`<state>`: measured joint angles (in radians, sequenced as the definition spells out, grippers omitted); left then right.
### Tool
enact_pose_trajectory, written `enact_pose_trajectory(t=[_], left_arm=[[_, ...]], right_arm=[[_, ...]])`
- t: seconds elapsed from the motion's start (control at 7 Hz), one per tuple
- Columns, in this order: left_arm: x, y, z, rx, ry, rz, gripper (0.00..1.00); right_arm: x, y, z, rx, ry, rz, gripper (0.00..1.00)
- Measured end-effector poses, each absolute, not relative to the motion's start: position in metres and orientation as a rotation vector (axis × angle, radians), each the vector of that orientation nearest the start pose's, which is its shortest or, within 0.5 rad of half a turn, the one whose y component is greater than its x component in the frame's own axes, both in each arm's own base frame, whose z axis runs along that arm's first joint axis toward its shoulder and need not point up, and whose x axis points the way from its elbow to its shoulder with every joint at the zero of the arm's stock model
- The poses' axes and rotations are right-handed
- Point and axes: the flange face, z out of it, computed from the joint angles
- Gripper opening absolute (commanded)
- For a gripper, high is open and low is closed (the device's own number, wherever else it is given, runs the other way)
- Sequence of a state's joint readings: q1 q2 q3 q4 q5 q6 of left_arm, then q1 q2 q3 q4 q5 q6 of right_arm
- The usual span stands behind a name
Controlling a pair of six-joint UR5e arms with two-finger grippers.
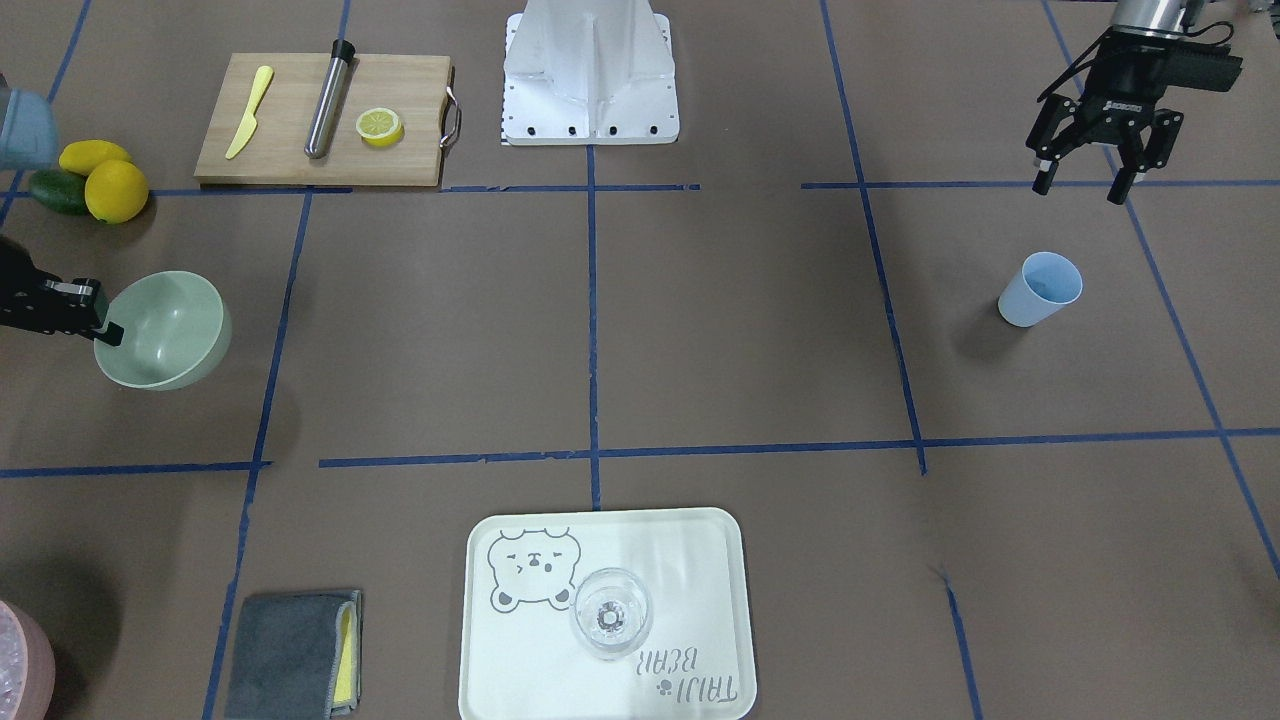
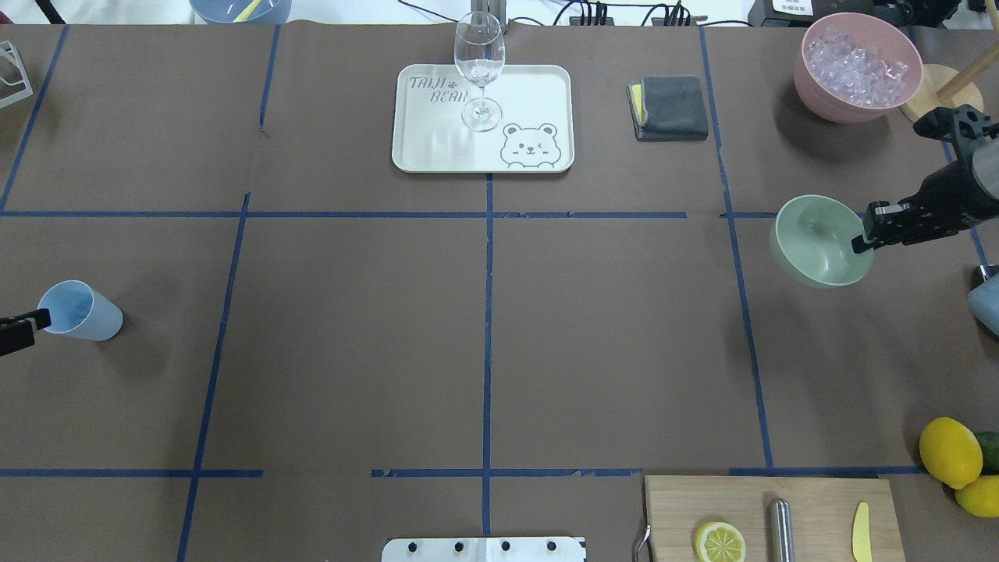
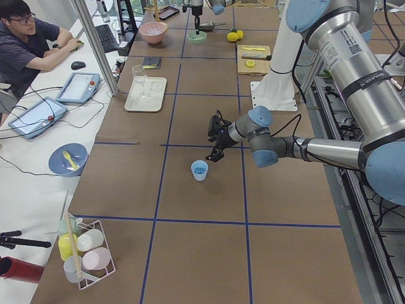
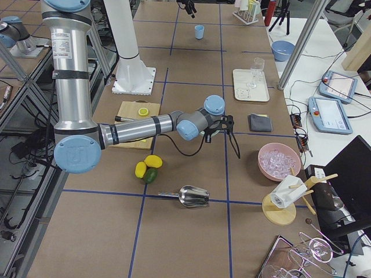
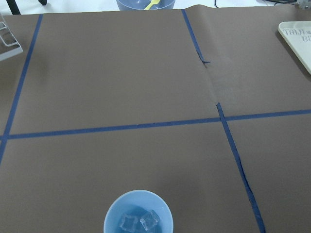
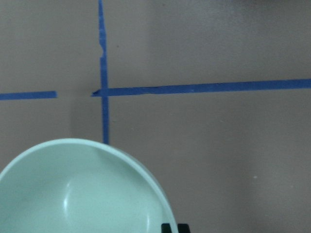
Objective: Pour ice into bowl
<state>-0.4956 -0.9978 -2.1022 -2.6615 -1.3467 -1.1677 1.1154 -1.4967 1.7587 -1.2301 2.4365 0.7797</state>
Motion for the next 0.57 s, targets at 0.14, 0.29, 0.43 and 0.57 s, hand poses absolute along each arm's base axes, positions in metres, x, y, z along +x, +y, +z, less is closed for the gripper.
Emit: enact_pose_trajectory(t=[0.14,0.29,0.43,0.57], left_arm=[[0.208,-0.263,0.511,0.636,0.844,-0.247,1.00],[0.224,-0.251,0.530,0.653,0.820,-0.284,1.00],[0.232,-0.244,0.547,0.688,0.793,-0.312,1.00],[0.235,-0.242,0.561,0.732,0.763,-0.329,1.00]], right_arm=[[-0.190,-0.513,0.441,-0.045,-1.015,0.059,0.00],[-0.209,-0.521,0.401,-0.076,-1.029,0.095,0.00],[-0.240,-0.522,0.367,-0.115,-1.043,0.123,0.00],[-0.280,-0.516,0.333,-0.149,-1.050,0.141,0.00]])
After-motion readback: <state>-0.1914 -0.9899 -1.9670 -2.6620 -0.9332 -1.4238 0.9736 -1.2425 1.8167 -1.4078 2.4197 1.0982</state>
